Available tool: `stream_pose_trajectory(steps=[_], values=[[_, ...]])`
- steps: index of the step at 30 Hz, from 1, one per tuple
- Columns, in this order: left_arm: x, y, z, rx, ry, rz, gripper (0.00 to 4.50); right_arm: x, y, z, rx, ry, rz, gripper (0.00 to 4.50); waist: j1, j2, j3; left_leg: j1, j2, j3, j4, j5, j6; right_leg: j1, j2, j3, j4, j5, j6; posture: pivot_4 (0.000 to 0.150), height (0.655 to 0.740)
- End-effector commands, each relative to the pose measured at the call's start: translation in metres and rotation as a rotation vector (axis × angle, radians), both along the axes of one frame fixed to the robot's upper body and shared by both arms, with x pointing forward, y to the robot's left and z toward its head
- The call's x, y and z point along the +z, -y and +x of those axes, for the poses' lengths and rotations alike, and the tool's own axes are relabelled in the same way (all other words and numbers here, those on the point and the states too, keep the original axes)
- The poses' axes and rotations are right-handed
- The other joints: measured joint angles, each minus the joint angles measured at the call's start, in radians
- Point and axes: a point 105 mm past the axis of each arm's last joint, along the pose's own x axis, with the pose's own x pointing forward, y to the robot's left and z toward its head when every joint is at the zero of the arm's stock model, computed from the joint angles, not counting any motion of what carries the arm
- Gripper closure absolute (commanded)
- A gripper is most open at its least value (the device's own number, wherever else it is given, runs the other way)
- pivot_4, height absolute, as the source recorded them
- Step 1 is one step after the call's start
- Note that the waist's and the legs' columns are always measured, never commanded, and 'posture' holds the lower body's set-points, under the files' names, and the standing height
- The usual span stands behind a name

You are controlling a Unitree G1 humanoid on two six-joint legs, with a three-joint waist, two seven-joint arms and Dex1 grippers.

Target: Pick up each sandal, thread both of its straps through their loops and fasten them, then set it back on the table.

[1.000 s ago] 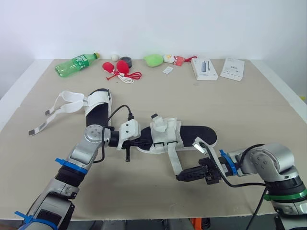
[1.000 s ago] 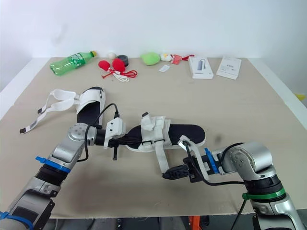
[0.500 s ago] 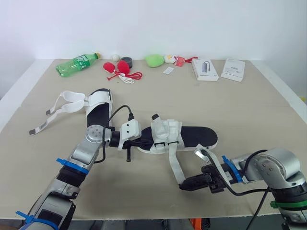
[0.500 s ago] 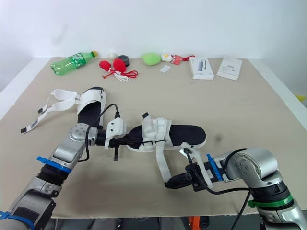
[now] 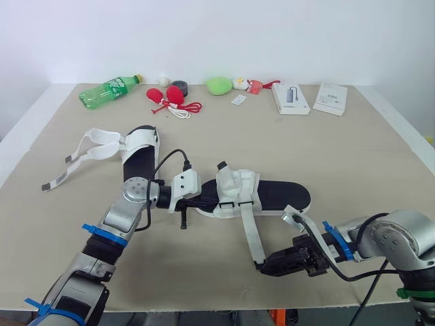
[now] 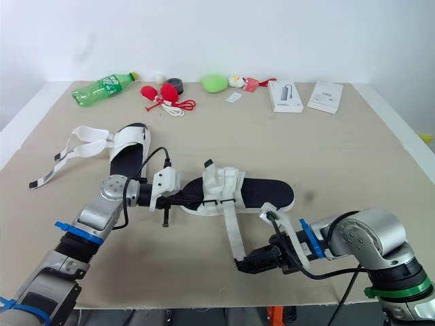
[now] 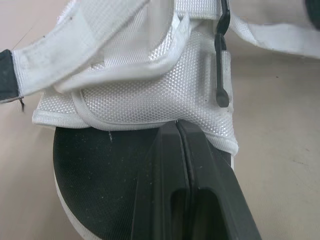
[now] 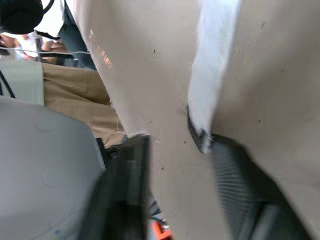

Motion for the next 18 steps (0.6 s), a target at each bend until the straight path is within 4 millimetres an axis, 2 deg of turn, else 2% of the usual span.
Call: stream_pose_trajectory(steps=[1, 2, 3, 4, 7, 14, 18], values=[[-0.003, 0.006, -0.003, -0.034, -0.001, 0.023, 4.50, 0.004, 0.011, 0.008, 0.092, 0.177, -0.055, 0.64, 0.000, 0.000, 0.000, 0.000, 0.000, 0.000, 0.000, 0.000, 0.000, 0.000, 0.000, 0.000, 0.000, 0.000, 0.000, 0.150, 0.7400], [-0.003, 0.006, -0.003, -0.035, -0.001, 0.023, 4.50, 0.007, 0.013, 0.010, 0.140, 0.244, -0.055, 0.08, 0.000, 0.000, 0.000, 0.000, 0.000, 0.000, 0.000, 0.000, 0.000, 0.000, 0.000, 0.000, 0.000, 0.000, 0.000, 0.150, 0.7400], [-0.003, 0.006, -0.003, -0.036, -0.002, 0.022, 4.50, 0.010, 0.015, 0.015, 0.172, 0.310, -0.060, 0.03, 0.000, 0.000, 0.000, 0.000, 0.000, 0.001, 0.000, 0.000, 0.000, 0.000, -0.001, 0.000, -0.001, 0.000, 0.000, 0.150, 0.7400], [-0.003, 0.006, -0.003, -0.036, -0.002, 0.022, 4.50, 0.013, 0.016, 0.019, 0.209, 0.382, -0.055, 0.03, -0.001, 0.000, 0.000, 0.000, 0.000, 0.001, 0.000, 0.000, 0.000, 0.000, -0.001, 0.000, -0.001, 0.000, 0.000, 0.150, 0.7400], [-0.004, 0.006, -0.004, -0.037, -0.003, 0.022, 4.50, 0.022, 0.017, 0.040, 0.425, 0.794, -0.061, 0.03, -0.001, 0.000, 0.000, 0.000, 0.000, 0.002, 0.000, 0.000, -0.001, 0.000, -0.002, 0.000, -0.005, 0.001, 0.001, 0.150, 0.7400], [-0.004, 0.005, -0.005, -0.034, -0.009, 0.019, 4.50, 0.022, 0.013, 0.053, 0.861, 1.492, -0.045, 0.03, -0.001, 0.000, 0.000, 0.000, -0.002, 0.002, -0.004, -0.001, -0.001, 0.003, -0.002, 0.000, -0.011, 0.002, 0.004, 0.150, 0.7400], [-0.005, 0.005, -0.005, -0.031, -0.013, 0.018, 4.50, 0.023, 0.008, 0.050, 0.998, 1.749, 0.009, 0.03, -0.001, 0.000, 0.000, 0.000, -0.002, 0.002, -0.004, 0.000, -0.001, 0.004, -0.002, 0.000, -0.012, 0.003, 0.006, 0.150, 0.7400]])
